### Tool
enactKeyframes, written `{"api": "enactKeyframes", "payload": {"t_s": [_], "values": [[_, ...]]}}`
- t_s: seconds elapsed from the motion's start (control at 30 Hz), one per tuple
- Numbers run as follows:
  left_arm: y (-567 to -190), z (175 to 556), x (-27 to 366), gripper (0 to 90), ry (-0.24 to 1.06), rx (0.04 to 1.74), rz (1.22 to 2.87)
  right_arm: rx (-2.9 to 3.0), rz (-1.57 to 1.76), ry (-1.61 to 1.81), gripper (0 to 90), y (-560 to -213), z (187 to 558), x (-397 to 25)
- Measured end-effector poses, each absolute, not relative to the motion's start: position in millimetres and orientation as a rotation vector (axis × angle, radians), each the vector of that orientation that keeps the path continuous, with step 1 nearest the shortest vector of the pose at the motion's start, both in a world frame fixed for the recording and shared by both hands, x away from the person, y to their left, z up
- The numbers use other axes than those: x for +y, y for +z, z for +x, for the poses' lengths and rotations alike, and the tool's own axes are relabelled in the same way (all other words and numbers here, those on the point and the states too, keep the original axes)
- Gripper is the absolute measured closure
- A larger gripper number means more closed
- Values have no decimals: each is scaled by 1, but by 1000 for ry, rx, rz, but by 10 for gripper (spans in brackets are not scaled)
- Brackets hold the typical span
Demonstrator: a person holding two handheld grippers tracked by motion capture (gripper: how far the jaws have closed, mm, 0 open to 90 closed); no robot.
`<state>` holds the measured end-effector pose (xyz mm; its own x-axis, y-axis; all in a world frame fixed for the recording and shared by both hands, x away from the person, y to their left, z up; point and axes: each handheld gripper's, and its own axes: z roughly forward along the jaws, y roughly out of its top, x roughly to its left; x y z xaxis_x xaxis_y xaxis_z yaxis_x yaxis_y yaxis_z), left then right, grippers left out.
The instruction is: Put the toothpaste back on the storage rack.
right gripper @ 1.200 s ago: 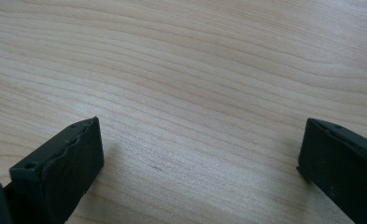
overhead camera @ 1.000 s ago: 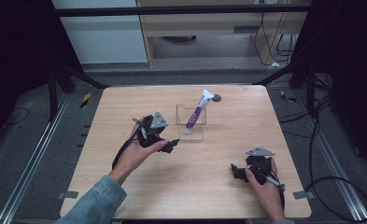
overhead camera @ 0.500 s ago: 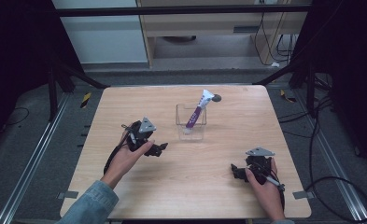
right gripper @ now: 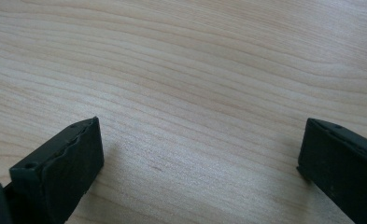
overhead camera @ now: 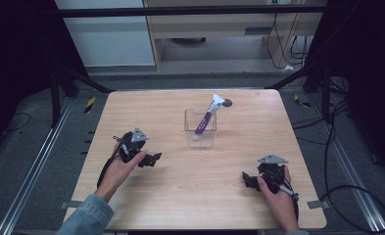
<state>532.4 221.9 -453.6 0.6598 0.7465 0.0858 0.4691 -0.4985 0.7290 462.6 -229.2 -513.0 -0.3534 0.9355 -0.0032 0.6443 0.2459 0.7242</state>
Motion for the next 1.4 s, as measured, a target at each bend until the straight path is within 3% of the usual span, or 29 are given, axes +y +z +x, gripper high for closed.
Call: {"api": "enactKeyframes", "payload": {"t_s": [0.8,1.4], "values": [[-475,550,284,52,490,1114,2162,2086,1440,891,3,-513,463,-229],[-489,561,294,52,481,1149,2161,2086,1440,892,3,-513,463,-229]]}}
